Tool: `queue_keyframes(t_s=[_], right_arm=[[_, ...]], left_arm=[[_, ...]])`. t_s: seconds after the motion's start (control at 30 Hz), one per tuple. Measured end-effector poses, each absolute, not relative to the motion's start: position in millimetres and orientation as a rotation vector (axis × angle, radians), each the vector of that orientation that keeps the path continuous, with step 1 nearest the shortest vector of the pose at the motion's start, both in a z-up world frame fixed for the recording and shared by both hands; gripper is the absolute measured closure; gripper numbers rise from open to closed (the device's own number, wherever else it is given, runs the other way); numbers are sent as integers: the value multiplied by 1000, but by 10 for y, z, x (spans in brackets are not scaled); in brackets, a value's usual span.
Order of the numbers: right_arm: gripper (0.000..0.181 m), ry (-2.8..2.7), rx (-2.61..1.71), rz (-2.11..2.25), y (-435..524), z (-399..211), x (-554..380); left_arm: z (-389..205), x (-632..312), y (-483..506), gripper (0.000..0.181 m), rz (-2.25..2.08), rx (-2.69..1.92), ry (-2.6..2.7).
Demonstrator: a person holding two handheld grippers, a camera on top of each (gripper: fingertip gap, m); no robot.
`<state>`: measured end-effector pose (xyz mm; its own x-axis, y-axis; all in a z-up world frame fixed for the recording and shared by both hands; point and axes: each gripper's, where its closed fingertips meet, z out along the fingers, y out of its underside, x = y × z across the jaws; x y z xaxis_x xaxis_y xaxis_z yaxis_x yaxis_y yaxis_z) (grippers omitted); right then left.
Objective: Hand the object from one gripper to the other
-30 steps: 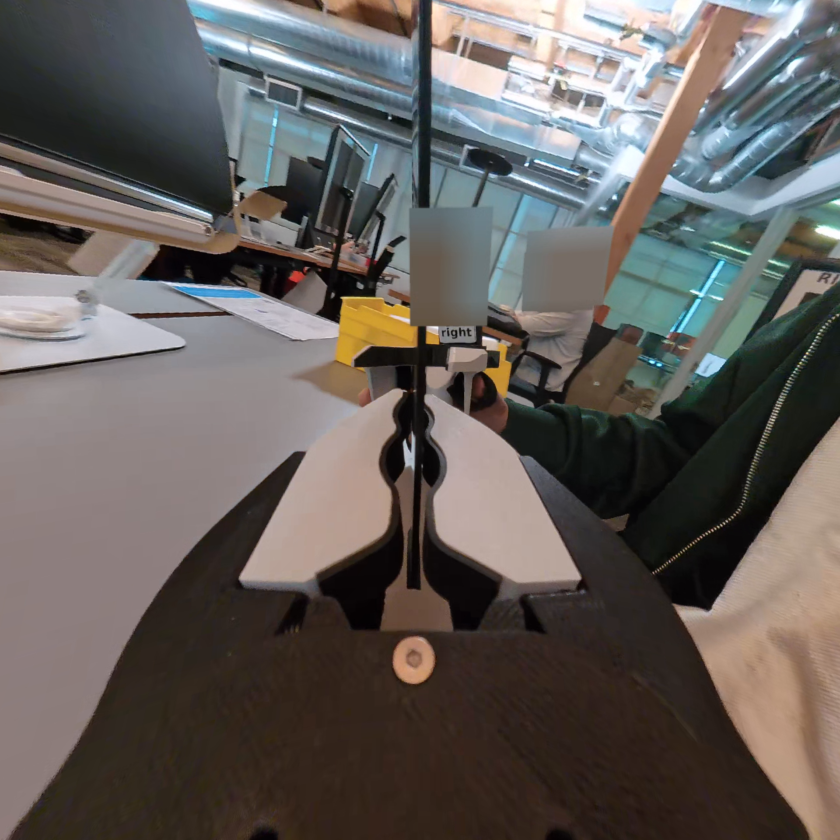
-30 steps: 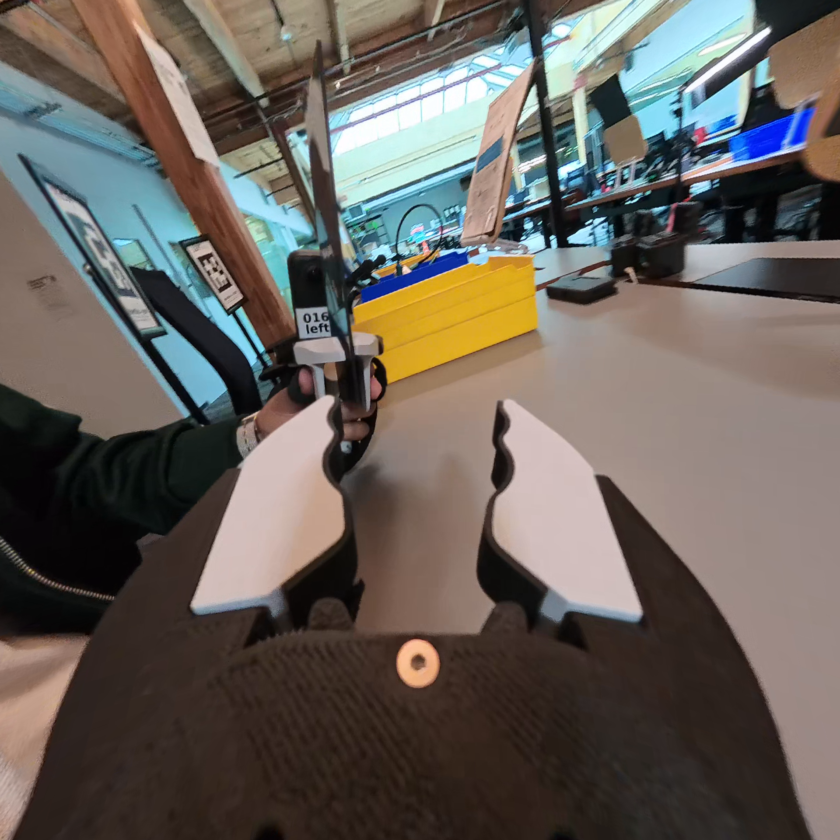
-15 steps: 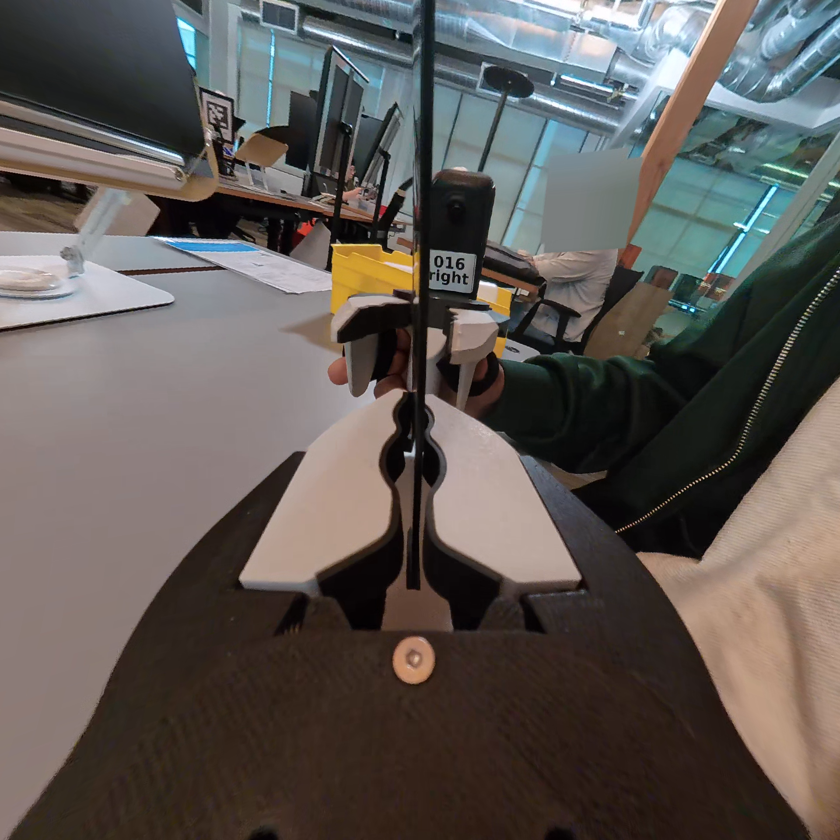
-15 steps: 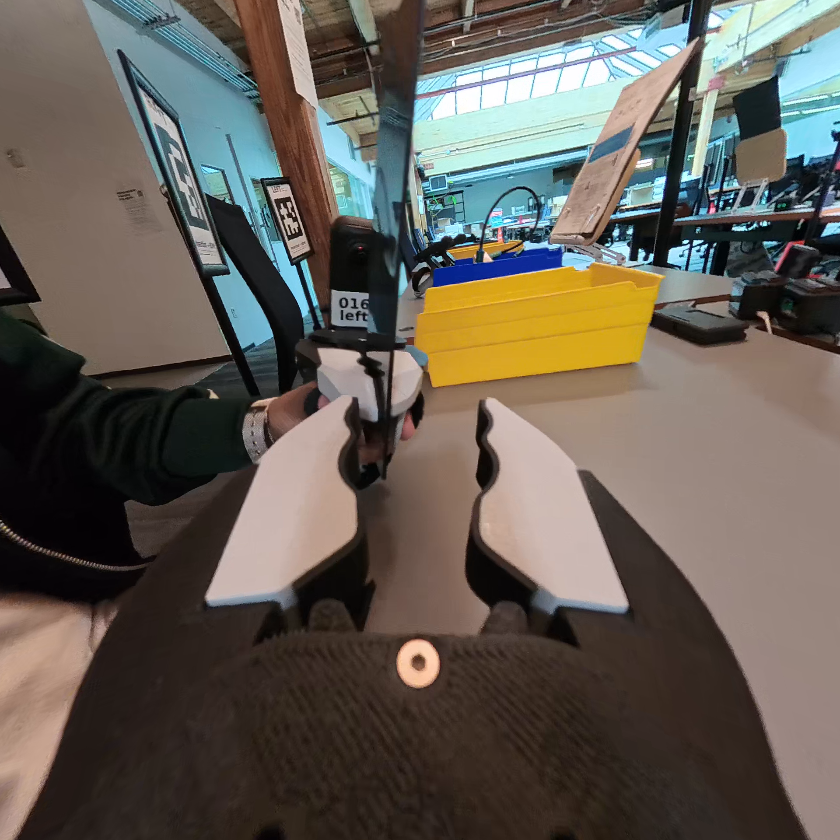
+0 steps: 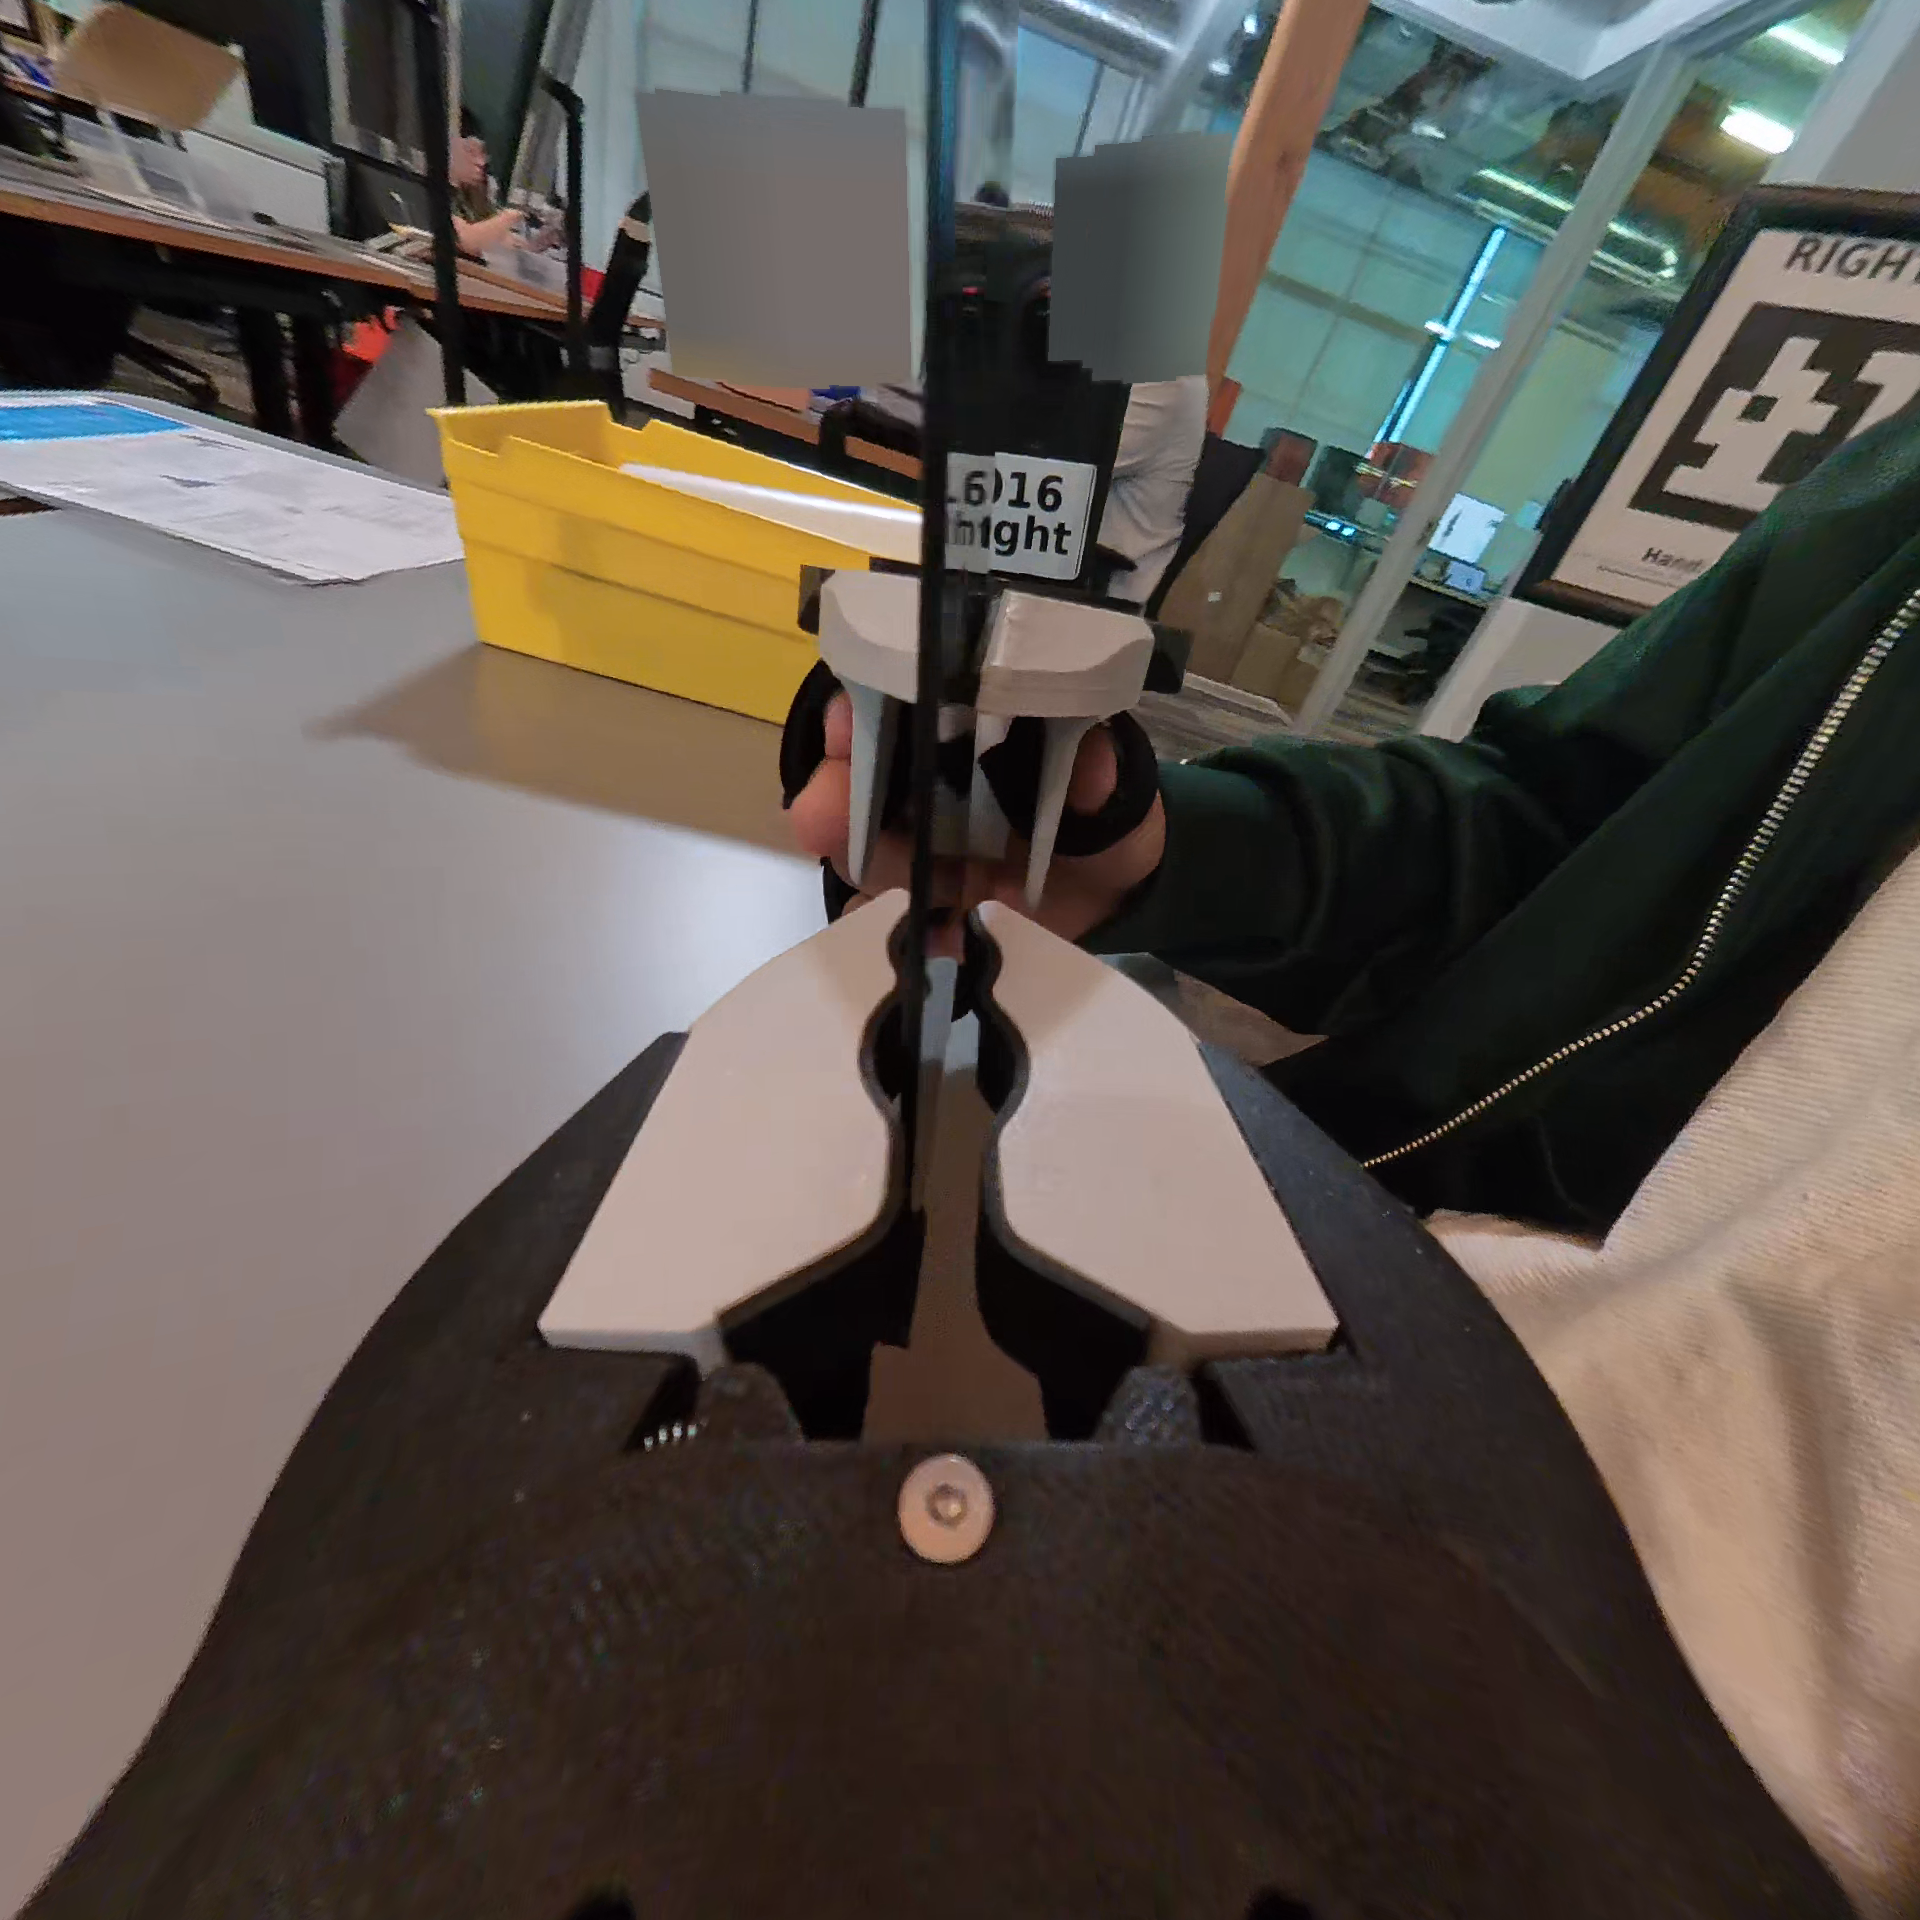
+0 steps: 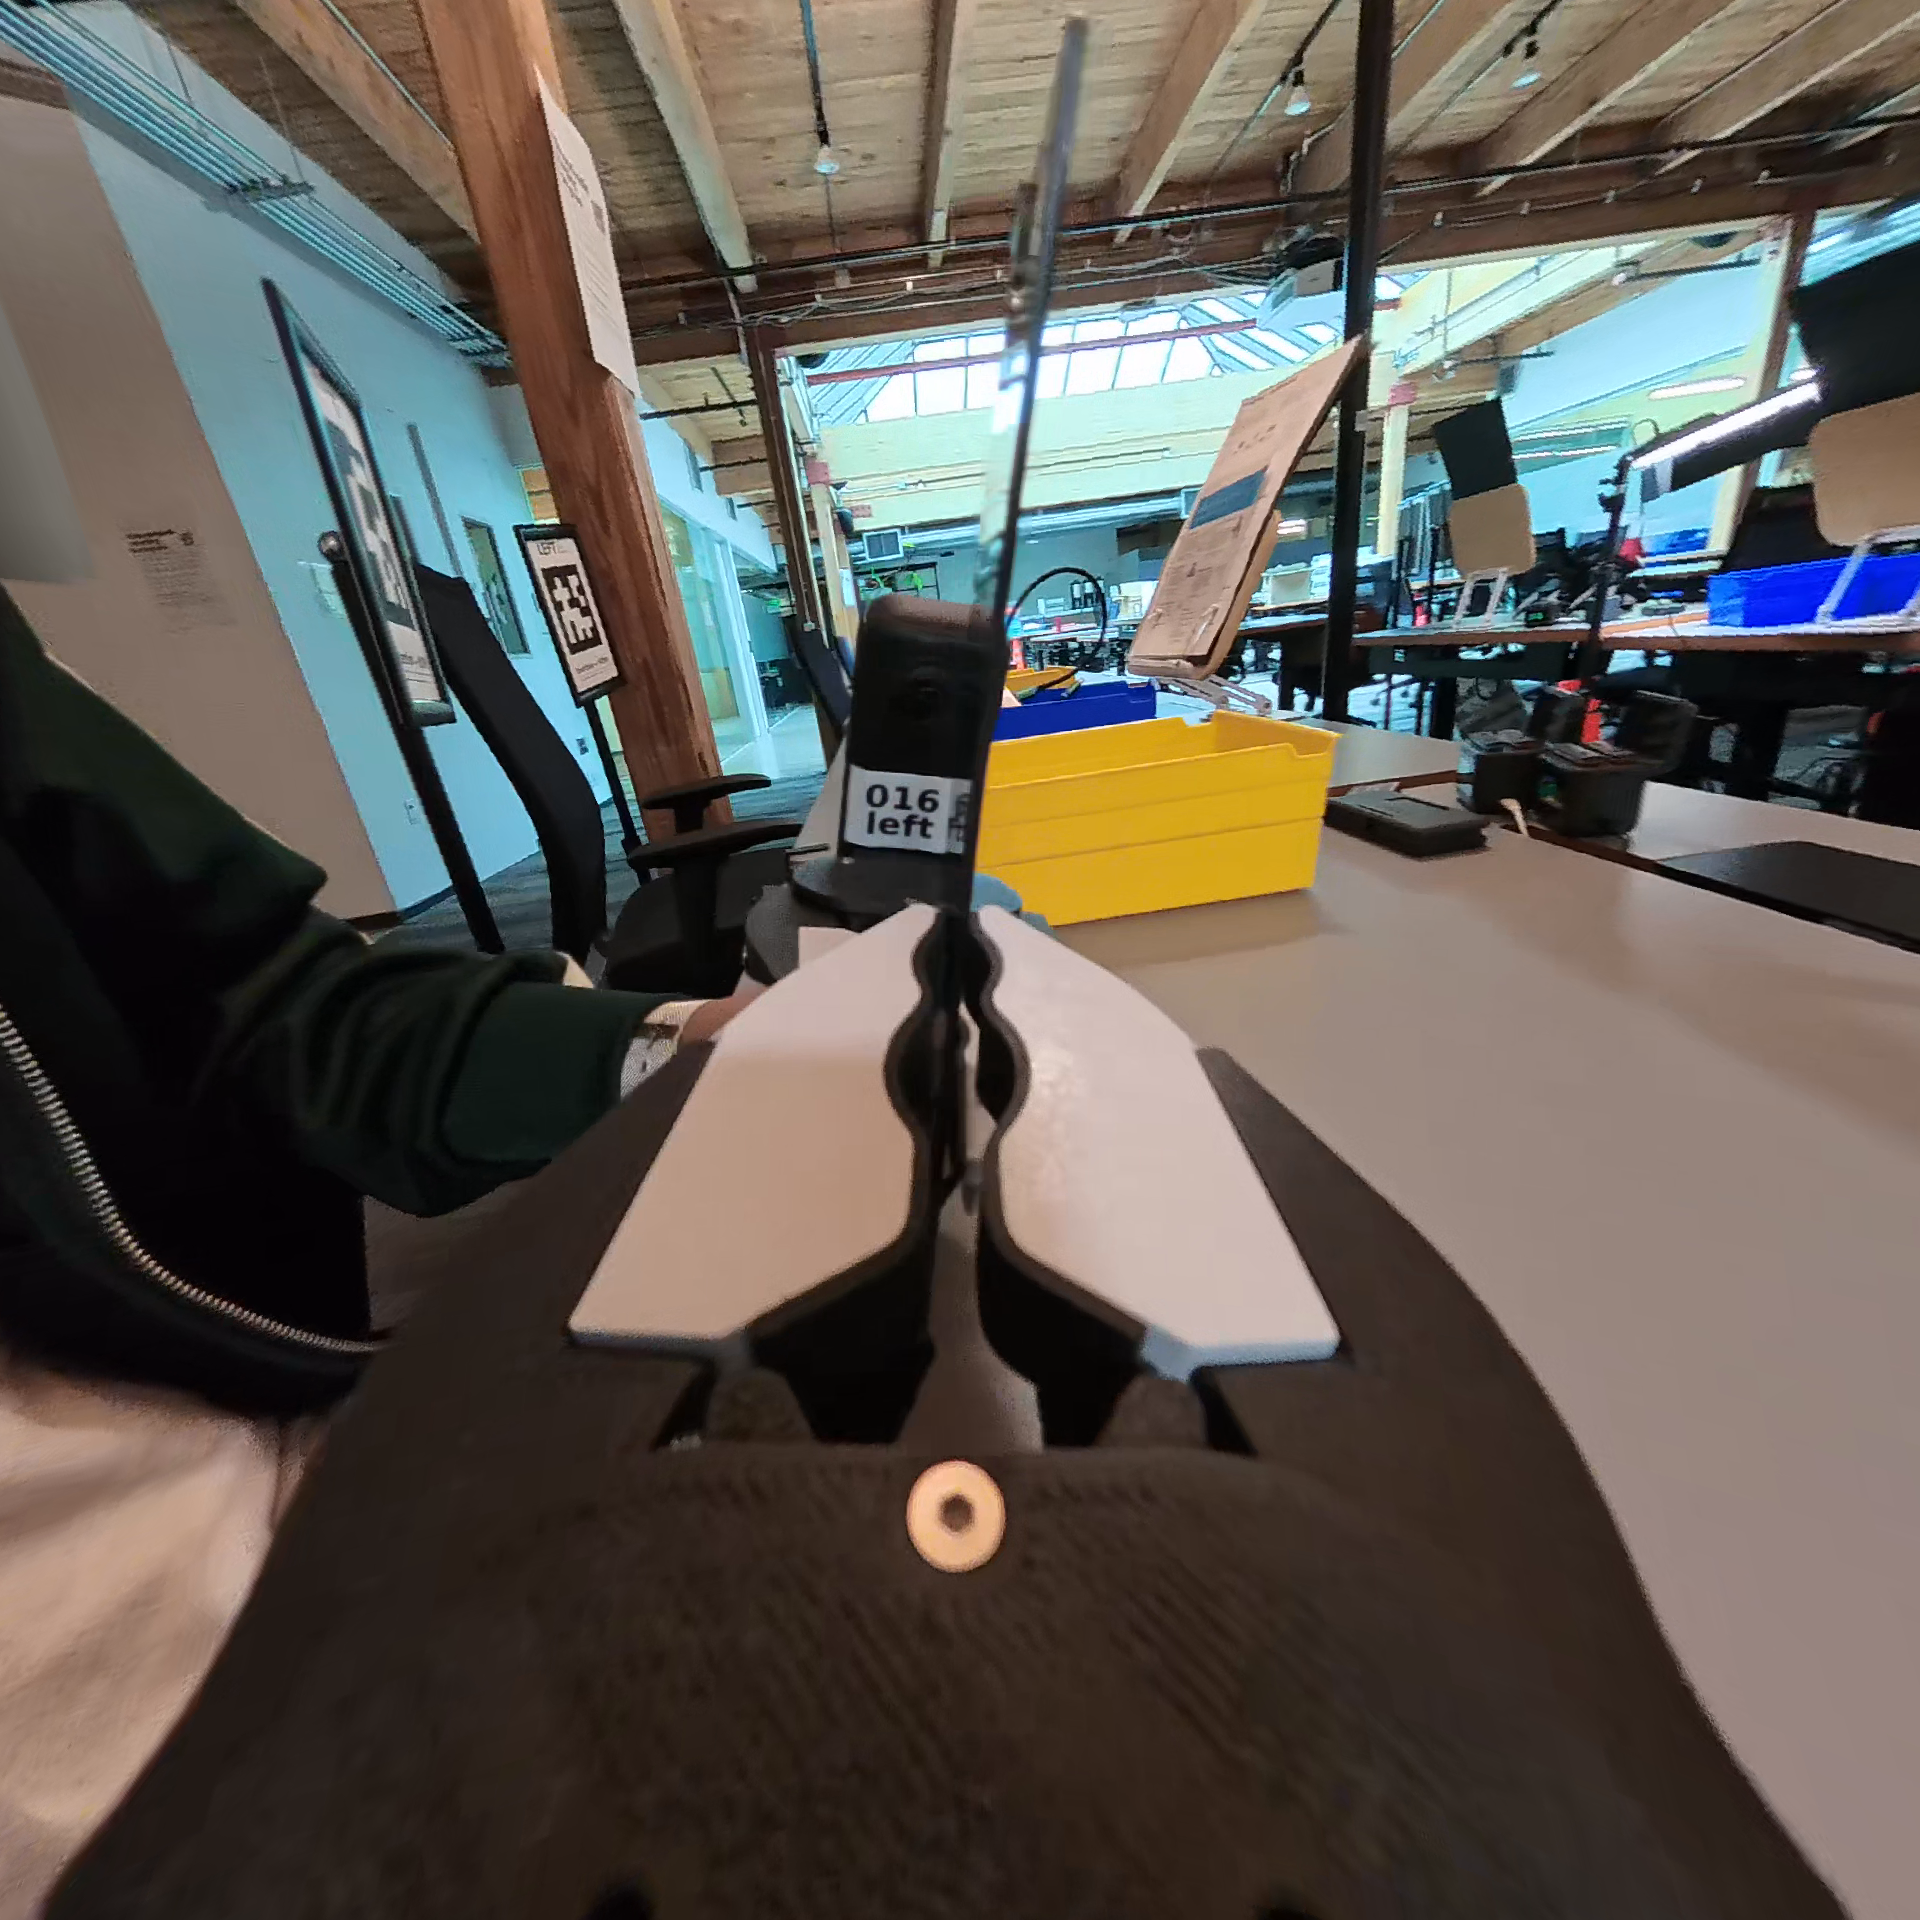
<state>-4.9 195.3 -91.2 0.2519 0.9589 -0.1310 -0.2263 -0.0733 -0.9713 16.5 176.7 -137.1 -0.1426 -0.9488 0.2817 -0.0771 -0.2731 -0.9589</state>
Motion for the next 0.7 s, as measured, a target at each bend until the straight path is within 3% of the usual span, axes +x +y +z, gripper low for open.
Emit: queue_keyframes(t_s=[0.17,0.43,0.57,0.7], right_arm=[[180,-762,-1268,1102,1993,-929,172],[180,-808,-1287,1198,1982,-1002,76],[179,-883,-1316,1262,1937,-1120,-147],[180,-956,-1335,1304,1874,-1207,-365]], left_arm=[[-1338,328,1750,141,-1613,-1379,1212],[-1063,-6,1957,128,-1632,-1341,1056],[-763,-379,2046,143,-1663,-1186,891],[-657,-589,2031,147,-1663,-1131,850]])
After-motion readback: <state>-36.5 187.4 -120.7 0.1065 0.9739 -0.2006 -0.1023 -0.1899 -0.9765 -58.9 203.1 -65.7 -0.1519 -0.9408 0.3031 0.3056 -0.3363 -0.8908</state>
